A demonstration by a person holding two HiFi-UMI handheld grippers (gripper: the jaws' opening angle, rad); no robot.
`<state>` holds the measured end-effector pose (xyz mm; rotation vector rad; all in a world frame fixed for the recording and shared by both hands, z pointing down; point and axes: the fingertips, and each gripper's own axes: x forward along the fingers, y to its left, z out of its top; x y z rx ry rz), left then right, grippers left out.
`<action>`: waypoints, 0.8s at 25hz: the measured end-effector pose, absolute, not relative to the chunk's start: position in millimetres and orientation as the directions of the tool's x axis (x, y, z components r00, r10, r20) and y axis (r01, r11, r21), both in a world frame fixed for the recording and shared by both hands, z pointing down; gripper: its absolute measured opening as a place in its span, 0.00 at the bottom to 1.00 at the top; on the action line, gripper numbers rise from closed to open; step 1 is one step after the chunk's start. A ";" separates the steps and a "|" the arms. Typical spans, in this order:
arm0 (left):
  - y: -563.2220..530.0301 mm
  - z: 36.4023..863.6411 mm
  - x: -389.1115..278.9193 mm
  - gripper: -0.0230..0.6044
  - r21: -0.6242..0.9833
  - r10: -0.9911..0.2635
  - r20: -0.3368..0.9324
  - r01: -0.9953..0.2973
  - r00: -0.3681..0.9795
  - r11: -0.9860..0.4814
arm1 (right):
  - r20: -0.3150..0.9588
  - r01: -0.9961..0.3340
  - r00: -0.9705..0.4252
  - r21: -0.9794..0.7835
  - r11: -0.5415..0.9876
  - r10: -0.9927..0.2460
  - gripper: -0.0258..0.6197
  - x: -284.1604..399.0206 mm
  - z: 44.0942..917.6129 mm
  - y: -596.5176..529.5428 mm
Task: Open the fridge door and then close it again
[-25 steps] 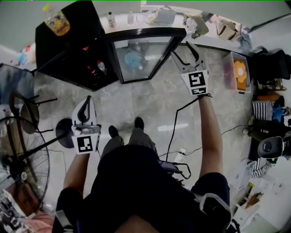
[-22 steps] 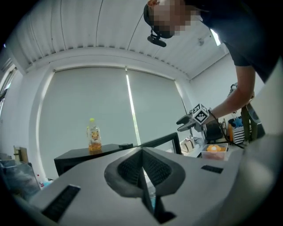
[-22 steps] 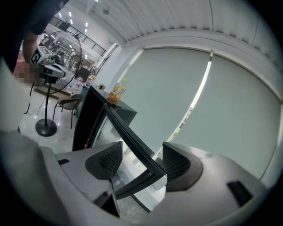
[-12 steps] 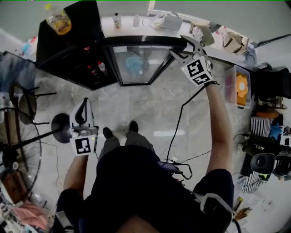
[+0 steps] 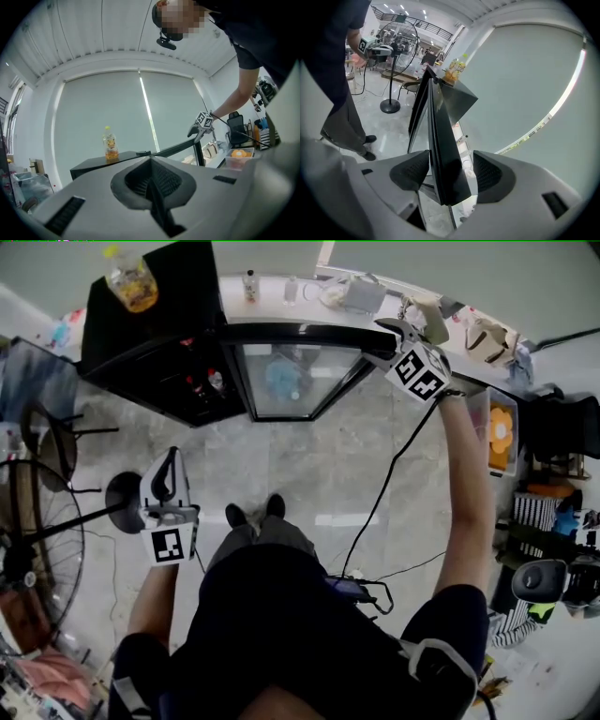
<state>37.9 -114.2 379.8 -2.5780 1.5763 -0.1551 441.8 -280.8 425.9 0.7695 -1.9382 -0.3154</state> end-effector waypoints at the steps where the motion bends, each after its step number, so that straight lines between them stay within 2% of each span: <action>1: -115.5 379.6 36.0 0.07 -0.154 -0.891 0.027 -0.879 0.453 -0.452 | 0.716 -0.369 -0.308 0.517 0.773 -0.626 0.52 442.0 427.6 -282.2; 7: -121.4 380.8 36.3 0.07 -0.153 -0.897 0.029 -0.885 0.441 -0.440 | 0.770 -0.319 -0.296 0.477 0.819 -0.564 0.51 449.1 452.0 -285.2; 10: -122.2 382.2 35.0 0.07 -0.156 -0.900 0.040 -0.887 0.435 -0.435 | 0.762 -0.318 -0.317 0.475 0.820 -0.564 0.48 448.7 455.2 -290.3; 15: -124.4 385.0 31.5 0.07 -0.159 -0.903 0.048 -0.890 0.426 -0.428 | 0.760 -0.292 -0.332 0.480 0.827 -0.558 0.51 446.8 456.0 -297.1; 20: -122.8 386.7 37.9 0.07 -0.162 -0.904 0.047 -0.890 0.424 -0.426 | 0.764 -0.312 -0.373 0.431 0.847 -0.526 0.47 449.3 460.1 -294.1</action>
